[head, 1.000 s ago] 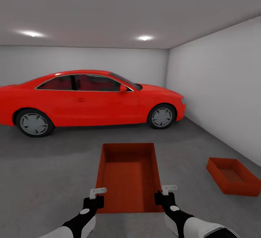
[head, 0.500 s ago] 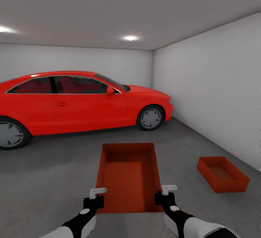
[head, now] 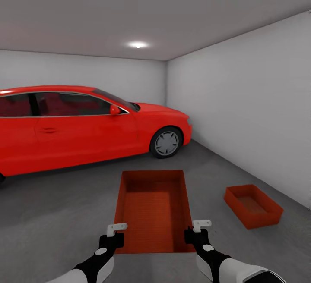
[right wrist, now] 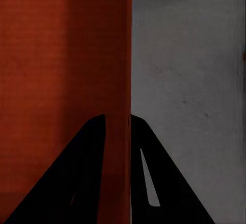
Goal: Move the two storage containers from the living room to the garage. In the garage, place one container on the floor and stack the other container on top of it (either order is fine).
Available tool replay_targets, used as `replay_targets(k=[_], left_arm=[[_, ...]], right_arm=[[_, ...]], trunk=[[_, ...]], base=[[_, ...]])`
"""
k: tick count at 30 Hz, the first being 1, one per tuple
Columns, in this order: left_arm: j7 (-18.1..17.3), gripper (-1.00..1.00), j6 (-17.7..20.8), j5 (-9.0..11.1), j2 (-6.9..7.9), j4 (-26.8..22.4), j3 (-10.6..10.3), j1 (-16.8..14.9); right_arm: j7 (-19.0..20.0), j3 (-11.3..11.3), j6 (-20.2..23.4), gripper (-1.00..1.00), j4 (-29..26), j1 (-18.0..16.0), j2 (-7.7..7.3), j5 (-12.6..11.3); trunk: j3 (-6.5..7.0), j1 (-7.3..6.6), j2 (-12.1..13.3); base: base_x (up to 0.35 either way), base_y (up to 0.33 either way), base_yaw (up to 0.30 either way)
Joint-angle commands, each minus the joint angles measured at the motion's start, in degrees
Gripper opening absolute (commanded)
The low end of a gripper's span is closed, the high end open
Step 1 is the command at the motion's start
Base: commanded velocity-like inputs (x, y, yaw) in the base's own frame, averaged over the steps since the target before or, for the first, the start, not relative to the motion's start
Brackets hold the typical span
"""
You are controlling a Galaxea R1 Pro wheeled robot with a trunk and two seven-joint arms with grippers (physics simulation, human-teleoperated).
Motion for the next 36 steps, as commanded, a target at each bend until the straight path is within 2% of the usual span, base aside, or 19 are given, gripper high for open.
replay_targets(k=[1, 36], left_arm=[[0.6, -1.0, -0.1, 0.9, 0.73, -0.1, 3.1, 0.0], [0.6, -1.0, -0.1, 0.9, 0.73, -0.1, 3.1, 0.0]], right_arm=[[0.1, -4.0, -0.1, -1.0, 0.0, -0.1, 0.05, 0.5], [0.2, -4.0, 0.0, -1.0, 0.0, -0.1, 0.05, 0.5]], trunk=[[-0.06, 0.04, -0.1], [0.8, 0.04, -0.1]], base=[[0.321, 0.141, -0.245], [0.321, 0.141, -0.245]])
